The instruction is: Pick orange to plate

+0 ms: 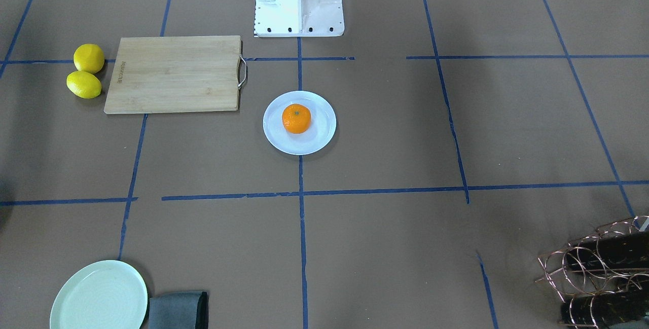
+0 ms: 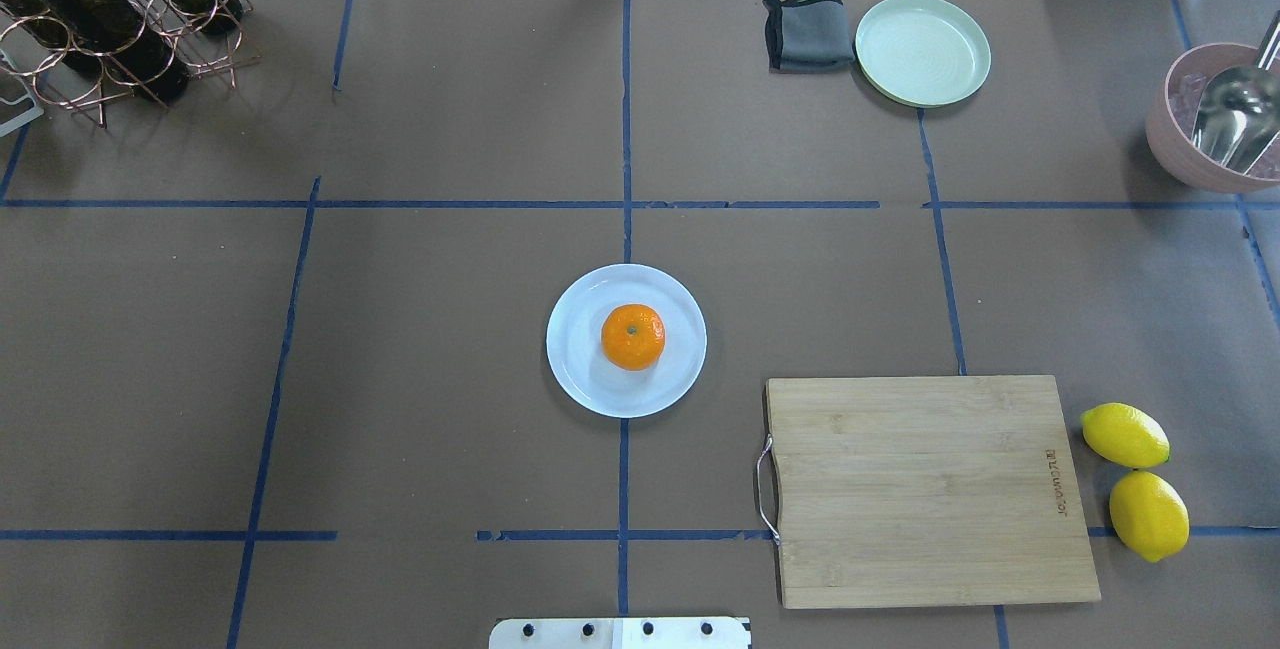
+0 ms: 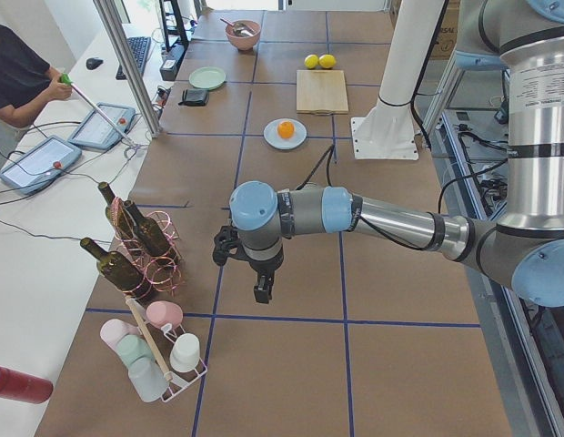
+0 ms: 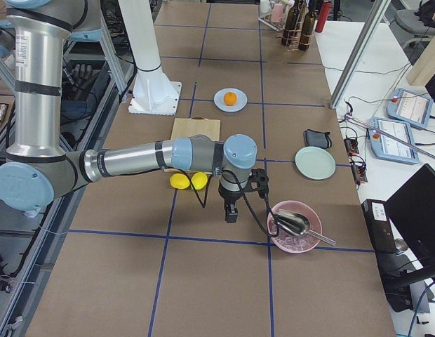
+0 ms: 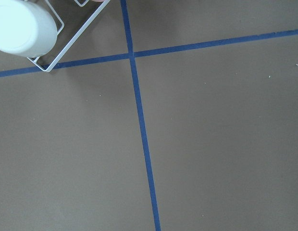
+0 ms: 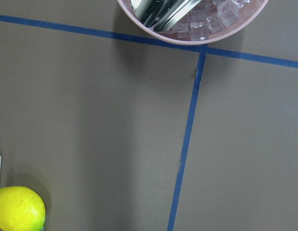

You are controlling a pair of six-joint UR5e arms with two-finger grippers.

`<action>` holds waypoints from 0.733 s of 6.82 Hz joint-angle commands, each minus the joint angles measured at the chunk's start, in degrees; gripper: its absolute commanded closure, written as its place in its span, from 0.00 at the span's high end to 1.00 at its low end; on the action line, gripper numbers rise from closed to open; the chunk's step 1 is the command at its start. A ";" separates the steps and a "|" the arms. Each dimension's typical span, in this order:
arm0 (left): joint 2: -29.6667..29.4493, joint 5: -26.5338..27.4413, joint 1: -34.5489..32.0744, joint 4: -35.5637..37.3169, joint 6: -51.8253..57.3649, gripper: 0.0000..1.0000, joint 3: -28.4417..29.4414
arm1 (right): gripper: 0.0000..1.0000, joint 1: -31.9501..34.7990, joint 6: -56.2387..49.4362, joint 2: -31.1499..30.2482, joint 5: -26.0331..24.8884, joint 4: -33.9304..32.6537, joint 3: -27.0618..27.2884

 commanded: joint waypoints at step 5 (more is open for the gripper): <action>-1.88 -0.21 0.28 -9.73 -0.06 1.00 6.81 | 1.00 -0.12 0.13 0.26 0.15 0.18 -0.05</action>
